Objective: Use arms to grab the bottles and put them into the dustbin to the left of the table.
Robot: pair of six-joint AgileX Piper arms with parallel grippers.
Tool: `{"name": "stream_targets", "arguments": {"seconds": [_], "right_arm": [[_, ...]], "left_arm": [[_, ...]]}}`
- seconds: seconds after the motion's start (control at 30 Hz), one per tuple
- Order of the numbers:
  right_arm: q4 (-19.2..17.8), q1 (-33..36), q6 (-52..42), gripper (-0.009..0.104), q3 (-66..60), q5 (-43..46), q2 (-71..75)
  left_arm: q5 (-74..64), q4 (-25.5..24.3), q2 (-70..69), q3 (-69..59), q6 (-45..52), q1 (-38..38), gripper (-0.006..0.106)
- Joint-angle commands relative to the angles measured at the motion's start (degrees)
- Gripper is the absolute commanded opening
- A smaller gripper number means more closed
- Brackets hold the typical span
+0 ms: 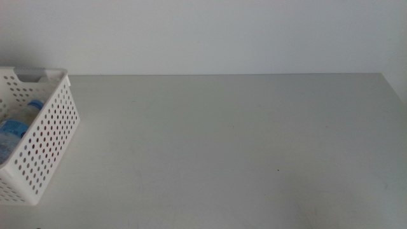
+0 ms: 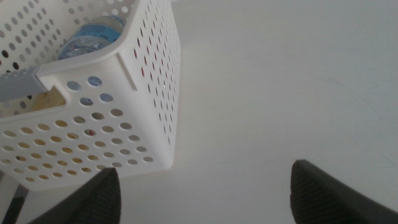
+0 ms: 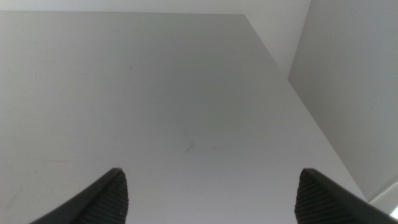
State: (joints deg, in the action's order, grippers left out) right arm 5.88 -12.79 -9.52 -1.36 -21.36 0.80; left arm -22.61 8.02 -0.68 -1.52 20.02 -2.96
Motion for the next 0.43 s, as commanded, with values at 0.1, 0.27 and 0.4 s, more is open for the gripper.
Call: {"name": "stream_targets", "arguments": {"seconds": [0.1,0.27,0.4], "right_arm": [[-0.9,0.7,-0.5,0.087,0.3,2.9,1.2],[-0.9,1.6,-0.5,0.087,0.3,2.9,1.2],[-0.9,2.0,-0.5,0.087,0.3,2.9,1.2]], "left_arm": [[4.3,0.7,-1.5,-0.1,-0.6,-0.1,0.094],[4.3,0.7,-1.5,-0.1,-0.6,0.0,0.094],[4.3,0.7,-1.5,-0.1,-0.6,0.0,0.094]]}}
